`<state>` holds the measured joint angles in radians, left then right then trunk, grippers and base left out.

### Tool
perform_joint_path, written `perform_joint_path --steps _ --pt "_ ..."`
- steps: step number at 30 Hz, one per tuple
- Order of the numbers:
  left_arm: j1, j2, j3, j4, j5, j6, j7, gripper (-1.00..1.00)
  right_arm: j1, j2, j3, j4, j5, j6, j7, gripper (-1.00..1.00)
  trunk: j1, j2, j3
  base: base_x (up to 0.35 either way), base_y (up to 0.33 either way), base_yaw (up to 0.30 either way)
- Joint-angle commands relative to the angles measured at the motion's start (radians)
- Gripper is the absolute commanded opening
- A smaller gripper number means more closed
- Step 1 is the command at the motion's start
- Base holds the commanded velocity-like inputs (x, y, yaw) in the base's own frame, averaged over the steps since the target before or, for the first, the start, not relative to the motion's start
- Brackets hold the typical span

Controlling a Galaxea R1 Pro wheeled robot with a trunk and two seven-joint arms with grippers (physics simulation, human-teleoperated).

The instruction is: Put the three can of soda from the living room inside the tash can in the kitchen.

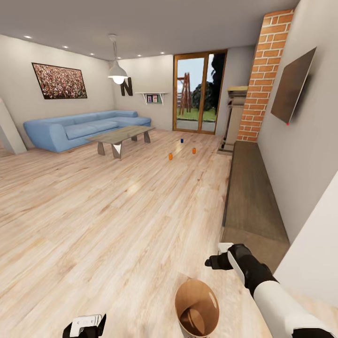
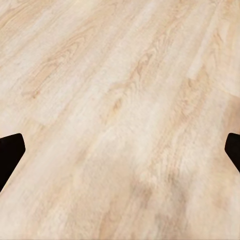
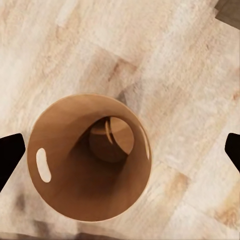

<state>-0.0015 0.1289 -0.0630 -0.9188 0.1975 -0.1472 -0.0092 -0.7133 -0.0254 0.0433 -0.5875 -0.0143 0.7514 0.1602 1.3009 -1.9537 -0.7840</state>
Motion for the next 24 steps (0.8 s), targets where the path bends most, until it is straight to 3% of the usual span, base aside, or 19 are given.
perform_joint_path --steps 1,24 --pt "0.0 0.0 0.0 0.0 0.0 0.0 0.0 1.0 0.0 0.001 0.0 0.0 0.0 0.0 0.0 1.0 0.004 -0.007 -0.003 0.0 0.0 0.0" --pt "0.0 0.0 0.0 0.0 0.0 0.0 0.0 1.0 0.0 -0.012 -0.002 -0.004 0.001 0.0 0.011 1.0 0.092 -0.168 -0.075 0.0 0.0 0.0"
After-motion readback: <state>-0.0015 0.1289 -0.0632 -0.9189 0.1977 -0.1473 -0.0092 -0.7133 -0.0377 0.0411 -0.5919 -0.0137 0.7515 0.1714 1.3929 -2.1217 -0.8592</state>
